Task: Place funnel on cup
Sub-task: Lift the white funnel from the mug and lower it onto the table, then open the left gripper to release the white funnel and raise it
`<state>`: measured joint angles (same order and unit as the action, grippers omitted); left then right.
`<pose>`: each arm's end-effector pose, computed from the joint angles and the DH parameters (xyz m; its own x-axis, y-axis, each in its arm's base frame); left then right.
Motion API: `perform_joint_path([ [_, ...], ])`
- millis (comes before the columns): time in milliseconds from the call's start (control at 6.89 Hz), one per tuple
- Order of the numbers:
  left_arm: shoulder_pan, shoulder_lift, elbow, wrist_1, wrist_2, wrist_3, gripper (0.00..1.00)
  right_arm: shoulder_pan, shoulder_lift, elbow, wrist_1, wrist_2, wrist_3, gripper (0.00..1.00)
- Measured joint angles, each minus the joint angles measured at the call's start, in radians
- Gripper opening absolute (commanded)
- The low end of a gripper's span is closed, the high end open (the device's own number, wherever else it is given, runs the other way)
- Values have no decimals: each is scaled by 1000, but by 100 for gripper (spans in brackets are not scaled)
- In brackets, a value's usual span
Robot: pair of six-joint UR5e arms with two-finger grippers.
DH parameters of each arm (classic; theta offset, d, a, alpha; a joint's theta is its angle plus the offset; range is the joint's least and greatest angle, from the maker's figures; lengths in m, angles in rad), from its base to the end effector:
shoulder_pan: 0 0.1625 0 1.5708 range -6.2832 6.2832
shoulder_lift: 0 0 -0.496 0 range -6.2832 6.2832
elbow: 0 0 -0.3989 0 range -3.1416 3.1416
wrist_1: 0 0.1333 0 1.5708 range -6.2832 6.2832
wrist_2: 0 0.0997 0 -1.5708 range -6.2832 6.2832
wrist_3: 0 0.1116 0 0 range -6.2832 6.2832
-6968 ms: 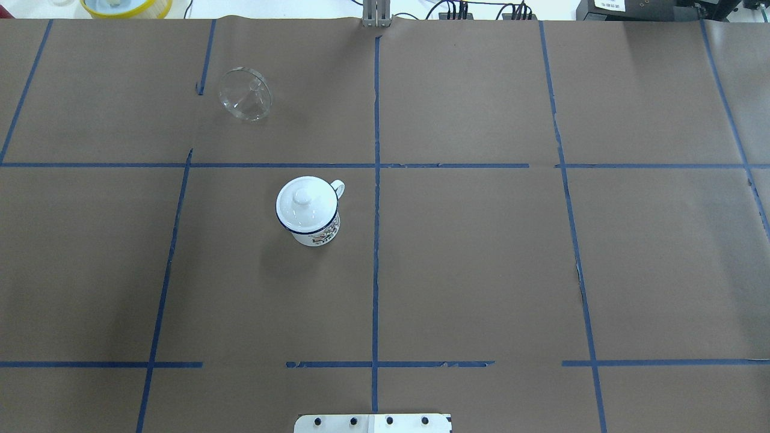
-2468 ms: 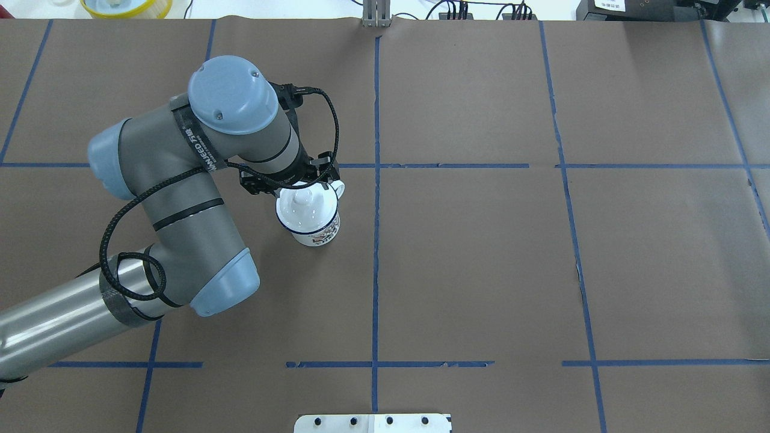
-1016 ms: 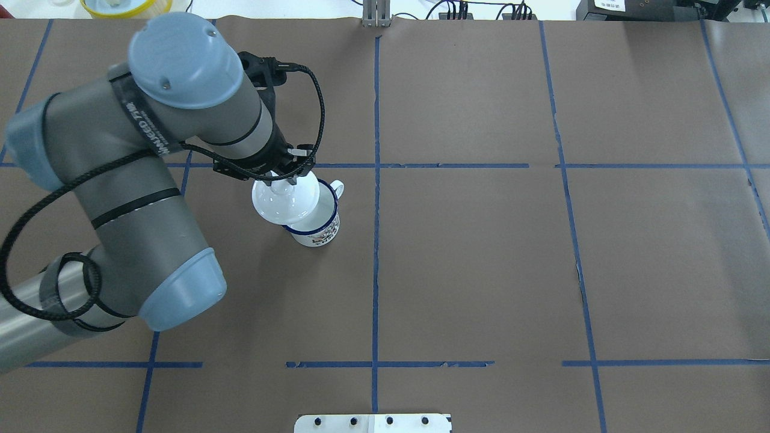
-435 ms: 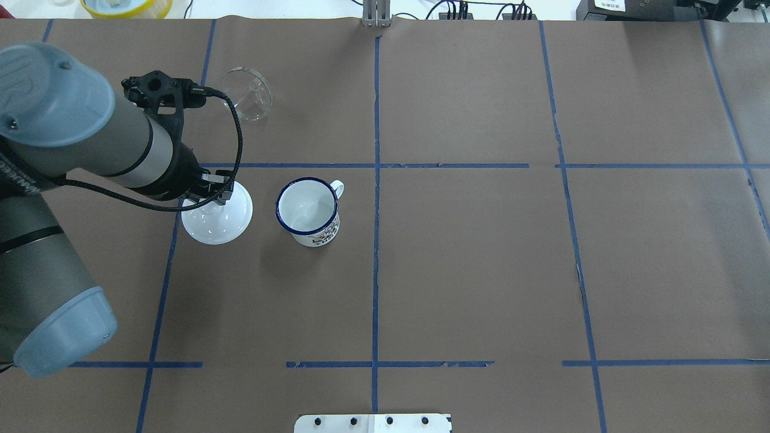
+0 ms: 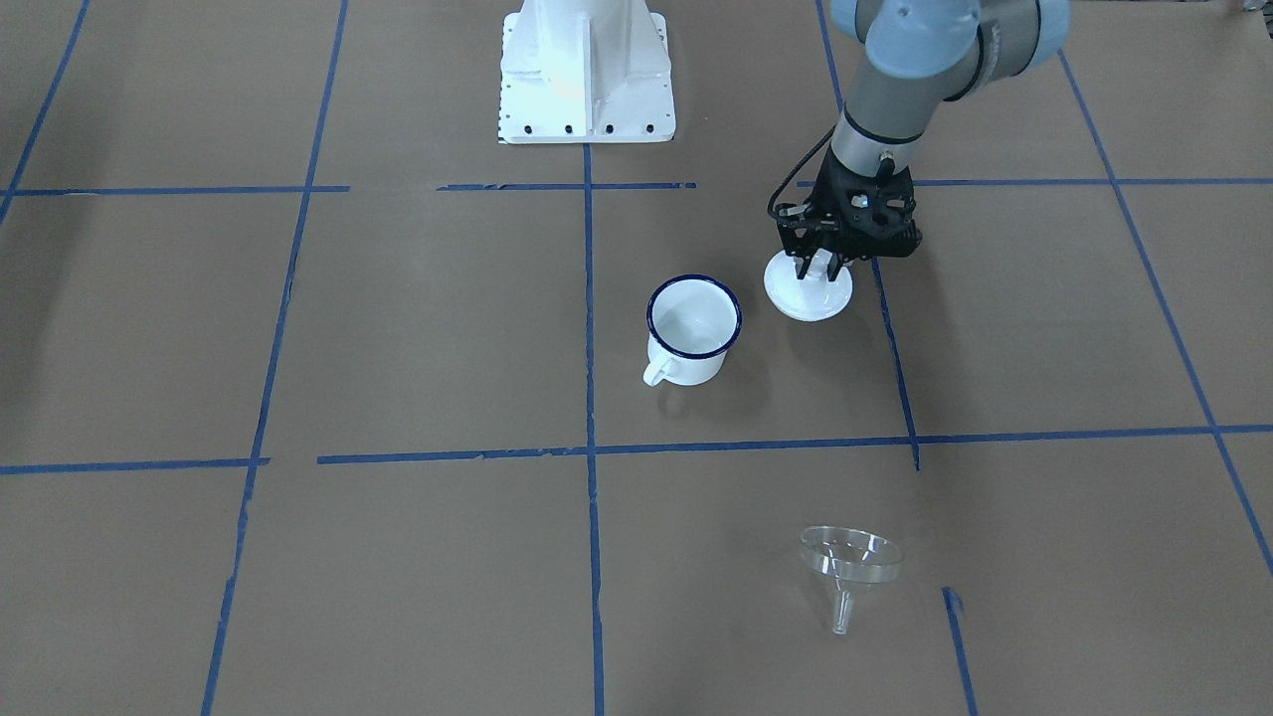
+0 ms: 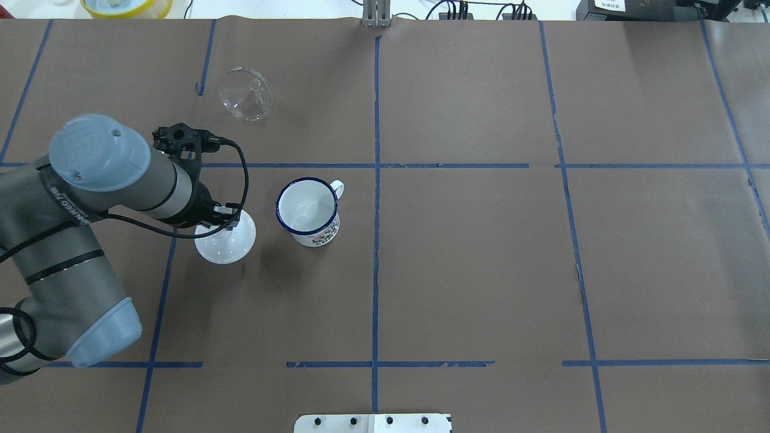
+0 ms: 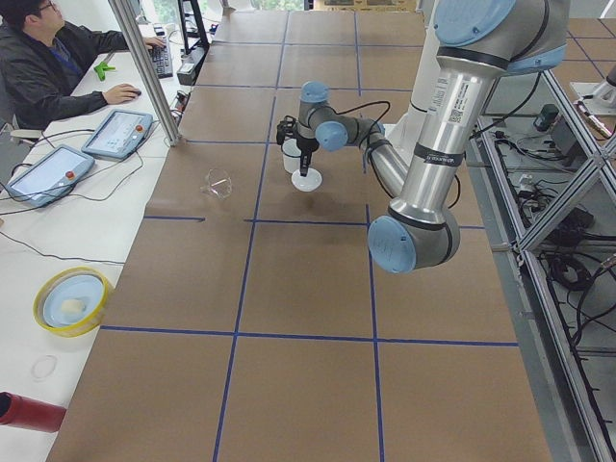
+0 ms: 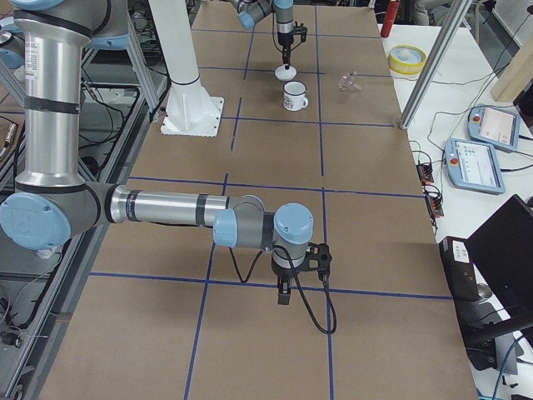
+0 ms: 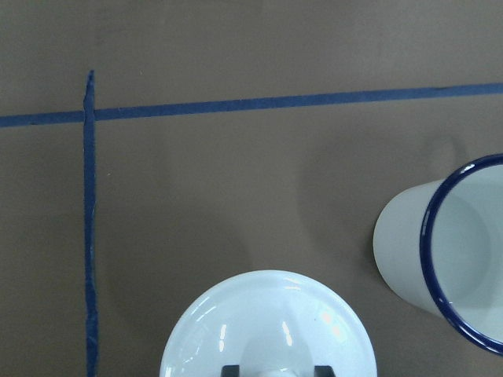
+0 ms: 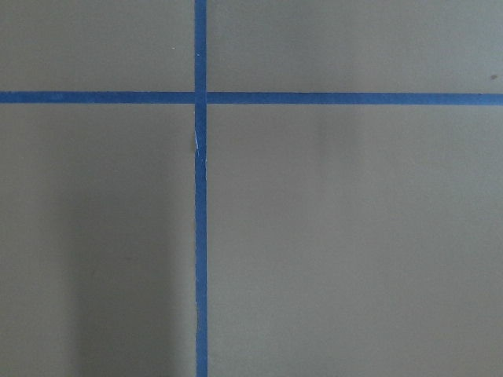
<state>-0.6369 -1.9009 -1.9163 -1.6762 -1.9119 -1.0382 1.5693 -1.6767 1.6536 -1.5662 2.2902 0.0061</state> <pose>0.4389 -0.4440 0.3868 0.6803 0.0920 -0.7271 0.0298 0.9878 0.1528 0.0591 -0.4446 0.7507 0.7522 0.0172 0.6587 -0.0031 0.9997 -0.0225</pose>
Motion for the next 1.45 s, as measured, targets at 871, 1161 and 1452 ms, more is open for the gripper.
perform_joint_path([
  [871, 27, 2, 89, -79, -2, 3, 100, 0, 0, 0, 0, 0, 0, 100],
  [1161, 26, -1, 77, -78, -2, 0, 100, 0, 0, 0, 0, 0, 0, 100],
  [1452, -31, -15, 31, -82, 5, -77, 100, 0, 0, 0, 0, 0, 0, 100],
])
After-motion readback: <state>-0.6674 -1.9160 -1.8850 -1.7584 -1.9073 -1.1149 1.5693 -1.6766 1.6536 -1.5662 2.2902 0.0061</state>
